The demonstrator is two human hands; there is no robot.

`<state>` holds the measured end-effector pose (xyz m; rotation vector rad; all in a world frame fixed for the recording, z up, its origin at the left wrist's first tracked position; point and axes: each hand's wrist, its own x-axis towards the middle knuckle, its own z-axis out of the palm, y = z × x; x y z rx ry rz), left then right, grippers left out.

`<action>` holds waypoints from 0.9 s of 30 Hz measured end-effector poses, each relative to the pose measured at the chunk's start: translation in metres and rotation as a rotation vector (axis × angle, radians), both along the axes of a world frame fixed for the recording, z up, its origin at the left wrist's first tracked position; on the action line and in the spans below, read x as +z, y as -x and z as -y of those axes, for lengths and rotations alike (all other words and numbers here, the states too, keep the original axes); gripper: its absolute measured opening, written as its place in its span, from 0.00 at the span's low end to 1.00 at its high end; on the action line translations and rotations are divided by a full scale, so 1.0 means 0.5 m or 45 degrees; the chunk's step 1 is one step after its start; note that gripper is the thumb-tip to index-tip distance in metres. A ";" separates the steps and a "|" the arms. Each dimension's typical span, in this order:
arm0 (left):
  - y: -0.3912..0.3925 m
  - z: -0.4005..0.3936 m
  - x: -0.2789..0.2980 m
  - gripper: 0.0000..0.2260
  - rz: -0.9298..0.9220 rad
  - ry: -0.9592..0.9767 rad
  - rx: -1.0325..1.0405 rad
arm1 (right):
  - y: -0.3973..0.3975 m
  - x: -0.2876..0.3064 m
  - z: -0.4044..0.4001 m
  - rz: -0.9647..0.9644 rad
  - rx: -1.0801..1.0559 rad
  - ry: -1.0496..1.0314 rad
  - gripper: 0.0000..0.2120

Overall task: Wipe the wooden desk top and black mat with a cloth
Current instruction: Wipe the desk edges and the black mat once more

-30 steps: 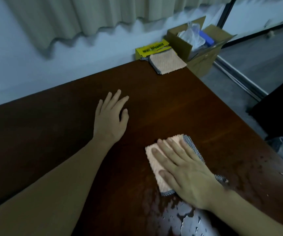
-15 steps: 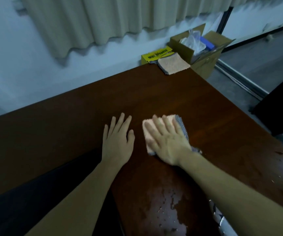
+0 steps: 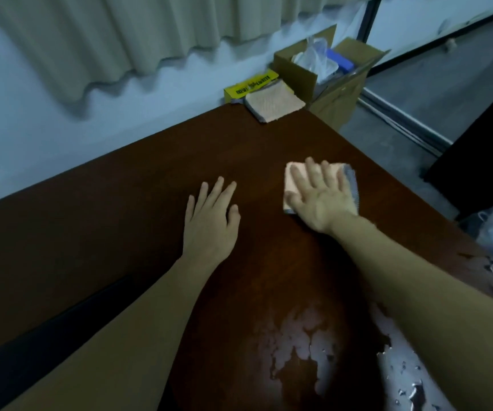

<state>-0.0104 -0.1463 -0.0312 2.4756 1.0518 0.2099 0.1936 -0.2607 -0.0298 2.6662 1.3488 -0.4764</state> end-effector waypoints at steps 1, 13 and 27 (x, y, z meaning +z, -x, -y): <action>0.006 -0.003 -0.004 0.22 -0.022 0.016 0.010 | 0.035 -0.006 -0.010 0.002 0.066 -0.017 0.31; -0.023 0.009 -0.024 0.23 -0.267 -0.102 0.002 | -0.180 -0.033 0.084 0.158 0.382 -0.142 0.34; -0.021 0.013 -0.019 0.23 -0.276 -0.095 0.003 | 0.006 -0.035 0.166 -0.091 0.652 -0.221 0.33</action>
